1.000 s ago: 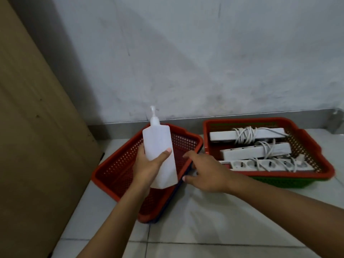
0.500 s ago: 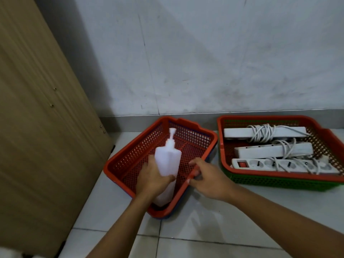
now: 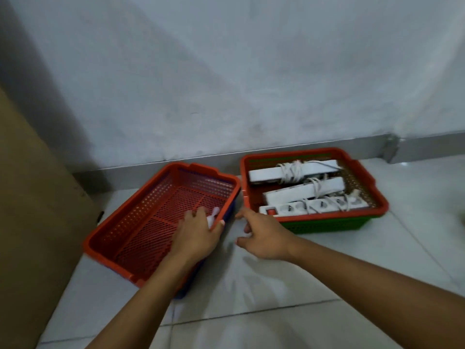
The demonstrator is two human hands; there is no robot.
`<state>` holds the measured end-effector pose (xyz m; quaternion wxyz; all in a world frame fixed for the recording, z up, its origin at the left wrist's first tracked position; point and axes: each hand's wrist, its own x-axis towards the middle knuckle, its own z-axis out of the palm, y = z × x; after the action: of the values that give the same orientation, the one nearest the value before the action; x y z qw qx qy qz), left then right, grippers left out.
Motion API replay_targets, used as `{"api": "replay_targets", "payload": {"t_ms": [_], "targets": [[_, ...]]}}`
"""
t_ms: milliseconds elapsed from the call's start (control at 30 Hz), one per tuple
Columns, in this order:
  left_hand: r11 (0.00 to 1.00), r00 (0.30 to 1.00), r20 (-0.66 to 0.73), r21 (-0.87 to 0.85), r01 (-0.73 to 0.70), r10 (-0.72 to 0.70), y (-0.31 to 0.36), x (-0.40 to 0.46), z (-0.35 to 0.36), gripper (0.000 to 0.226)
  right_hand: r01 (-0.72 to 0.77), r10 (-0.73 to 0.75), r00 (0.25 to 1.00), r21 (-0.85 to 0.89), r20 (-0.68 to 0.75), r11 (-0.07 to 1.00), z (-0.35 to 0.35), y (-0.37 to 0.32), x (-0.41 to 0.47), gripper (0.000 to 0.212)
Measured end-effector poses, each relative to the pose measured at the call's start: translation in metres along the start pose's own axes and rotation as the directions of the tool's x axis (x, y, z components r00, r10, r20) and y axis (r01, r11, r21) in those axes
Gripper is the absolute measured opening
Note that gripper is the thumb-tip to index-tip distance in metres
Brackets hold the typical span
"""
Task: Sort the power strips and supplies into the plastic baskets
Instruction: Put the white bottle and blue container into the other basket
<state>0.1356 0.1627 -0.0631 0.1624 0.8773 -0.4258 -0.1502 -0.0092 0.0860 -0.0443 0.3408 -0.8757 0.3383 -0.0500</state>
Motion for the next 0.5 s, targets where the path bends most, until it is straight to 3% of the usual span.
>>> {"api": "replay_targets", "payload": {"t_ms": [100,233,367,500], "targets": [[0.976,0.977,0.005,-0.018,-0.215,0.215,0.056,-0.014,0.002,0.049,-0.063,0.064,0.997,0.026,-0.04,0.998,-0.021,0.027,-0.027,0.052],[0.893,0.88,0.159,-0.015,-0.45,0.447,0.142,-0.044,0.023,0.048,-0.254,0.264,0.951,0.076,-0.162,0.964,-0.061,0.082,-0.087,0.055],[0.729,0.703,0.308,0.045,-0.683,0.641,0.225,-0.089,0.058,0.054,-0.454,0.473,0.839,0.135,-0.268,0.881,-0.096,0.148,-0.176,0.056],[0.547,0.481,0.494,0.013,-0.837,0.724,0.303,-0.133,0.098,0.055,-0.682,0.695,0.642,0.174,-0.324,0.711,-0.114,0.21,-0.274,0.06]]}}
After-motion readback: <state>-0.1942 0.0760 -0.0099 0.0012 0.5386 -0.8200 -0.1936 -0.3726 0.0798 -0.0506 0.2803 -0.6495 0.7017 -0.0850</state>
